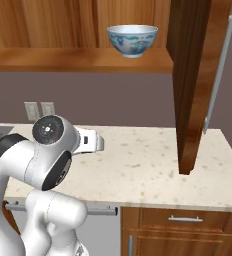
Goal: Pick up the bowls from the cabinet and place each bowl in front of a stool on the dining counter.
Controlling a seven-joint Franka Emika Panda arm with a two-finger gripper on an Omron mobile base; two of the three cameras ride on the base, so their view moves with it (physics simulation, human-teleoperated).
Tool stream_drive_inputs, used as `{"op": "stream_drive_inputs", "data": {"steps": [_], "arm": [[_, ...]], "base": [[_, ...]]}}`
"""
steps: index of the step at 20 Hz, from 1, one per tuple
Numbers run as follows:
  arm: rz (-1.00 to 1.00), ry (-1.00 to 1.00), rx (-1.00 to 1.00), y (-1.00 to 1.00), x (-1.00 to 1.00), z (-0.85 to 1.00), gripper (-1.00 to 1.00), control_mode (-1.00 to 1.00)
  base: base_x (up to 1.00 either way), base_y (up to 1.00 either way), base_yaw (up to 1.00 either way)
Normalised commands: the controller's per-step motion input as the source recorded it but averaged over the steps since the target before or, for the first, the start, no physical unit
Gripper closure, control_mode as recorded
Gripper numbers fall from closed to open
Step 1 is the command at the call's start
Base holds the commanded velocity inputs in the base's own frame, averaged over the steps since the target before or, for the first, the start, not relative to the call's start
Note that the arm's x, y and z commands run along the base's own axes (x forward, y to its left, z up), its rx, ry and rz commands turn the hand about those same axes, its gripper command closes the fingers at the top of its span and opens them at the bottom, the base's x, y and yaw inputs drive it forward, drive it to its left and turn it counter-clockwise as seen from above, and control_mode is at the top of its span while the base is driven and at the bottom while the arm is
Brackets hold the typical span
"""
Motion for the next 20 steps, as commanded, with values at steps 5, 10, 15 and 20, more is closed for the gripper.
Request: {"op": "stream_drive_inputs", "data": {"steps": [5, 10, 15, 20], "arm": [[0.00, 0.00, 0.00, 0.00, 0.00, 0.00, -1.00, 1.00], [-0.04, 0.00, 0.00, -0.08, 0.00, 0.11, -1.00, -1.00], [-0.11, -0.03, 0.00, -0.06, 0.00, 0.51, -1.00, -1.00], [-0.13, -0.03, 0.02, -0.06, 0.00, 0.68, -1.00, -1.00]], "base": [[0.09, -0.01, 0.01], [0.00, 0.00, 0.00], [0.00, 0.00, 0.00], [0.00, 0.00, 0.00]]}}
